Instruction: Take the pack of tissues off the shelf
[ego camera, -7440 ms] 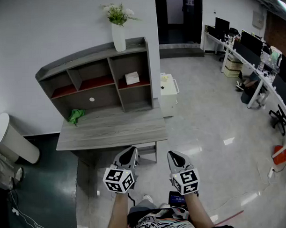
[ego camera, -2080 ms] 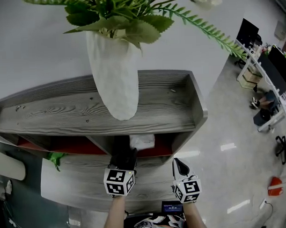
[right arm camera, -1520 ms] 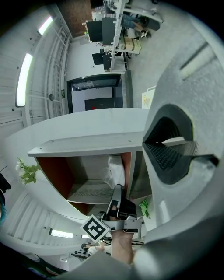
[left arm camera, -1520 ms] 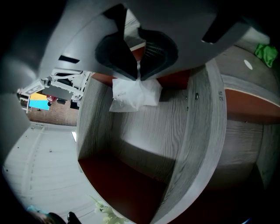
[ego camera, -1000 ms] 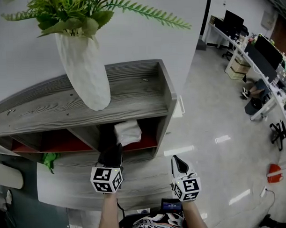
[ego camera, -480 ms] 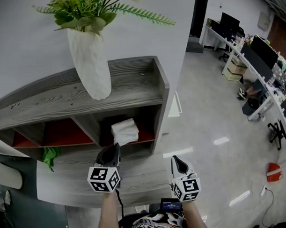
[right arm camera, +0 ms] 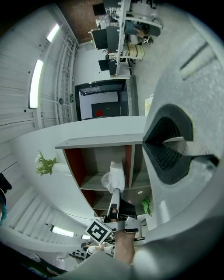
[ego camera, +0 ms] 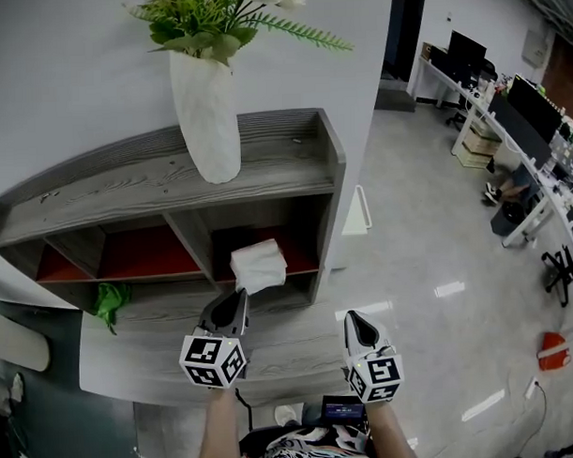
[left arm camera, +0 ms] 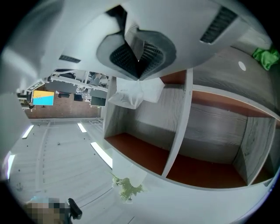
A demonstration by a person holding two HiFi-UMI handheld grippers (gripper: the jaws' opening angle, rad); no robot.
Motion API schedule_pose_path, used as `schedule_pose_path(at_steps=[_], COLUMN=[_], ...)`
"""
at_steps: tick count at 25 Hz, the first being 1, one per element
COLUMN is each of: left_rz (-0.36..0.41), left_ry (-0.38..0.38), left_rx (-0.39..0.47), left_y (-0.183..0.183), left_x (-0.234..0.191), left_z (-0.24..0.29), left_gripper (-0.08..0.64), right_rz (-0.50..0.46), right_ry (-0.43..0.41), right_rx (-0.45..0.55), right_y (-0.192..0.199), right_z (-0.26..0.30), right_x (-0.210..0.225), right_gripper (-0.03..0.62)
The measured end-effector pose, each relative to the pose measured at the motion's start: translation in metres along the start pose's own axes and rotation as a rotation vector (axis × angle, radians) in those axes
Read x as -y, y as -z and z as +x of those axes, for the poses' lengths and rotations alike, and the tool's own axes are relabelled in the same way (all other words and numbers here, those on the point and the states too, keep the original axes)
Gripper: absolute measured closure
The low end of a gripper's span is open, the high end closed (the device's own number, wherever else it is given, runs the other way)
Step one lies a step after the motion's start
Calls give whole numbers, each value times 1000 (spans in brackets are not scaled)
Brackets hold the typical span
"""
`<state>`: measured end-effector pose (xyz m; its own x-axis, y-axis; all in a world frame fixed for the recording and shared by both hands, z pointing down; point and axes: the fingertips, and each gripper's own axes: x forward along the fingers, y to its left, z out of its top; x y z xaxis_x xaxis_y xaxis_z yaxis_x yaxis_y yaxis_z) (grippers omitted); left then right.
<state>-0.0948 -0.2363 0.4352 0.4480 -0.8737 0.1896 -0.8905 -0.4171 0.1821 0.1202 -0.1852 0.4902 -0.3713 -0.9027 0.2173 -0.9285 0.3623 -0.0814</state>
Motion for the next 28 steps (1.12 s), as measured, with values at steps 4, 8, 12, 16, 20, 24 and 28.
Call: schedule_pose_path(at_steps=[4, 8, 12, 16, 20, 24, 28], left_rz=[-3, 9, 10, 4, -1, -4, -5], left_ry=[40, 57, 67, 67, 64, 69, 71], left_rx=[37, 53, 63, 74, 89, 98, 102], left_y=[-7, -9, -5, -4, -5, -5, -4], left_x=[11, 18, 19, 19, 19, 20, 19], left_z=[-16, -35, -53, -69, -82, -90, -94], left_gripper=[555, 555, 555, 555, 555, 555, 554], right_rz=[17, 14, 13, 7, 0, 0, -4], right_ry=[-20, -28, -39, -46, -49, -43, -40], right_rx=[23, 32, 34, 41, 45, 48, 52], right_y=[-2, -1, 3, 5, 5, 6, 5], right_z=[-6, -12, -19, -27, -36, -41, -43], right_x=[-12, -23, -37, -48, -57, -60, -62], right_gripper=[591, 591, 591, 591, 591, 591, 591])
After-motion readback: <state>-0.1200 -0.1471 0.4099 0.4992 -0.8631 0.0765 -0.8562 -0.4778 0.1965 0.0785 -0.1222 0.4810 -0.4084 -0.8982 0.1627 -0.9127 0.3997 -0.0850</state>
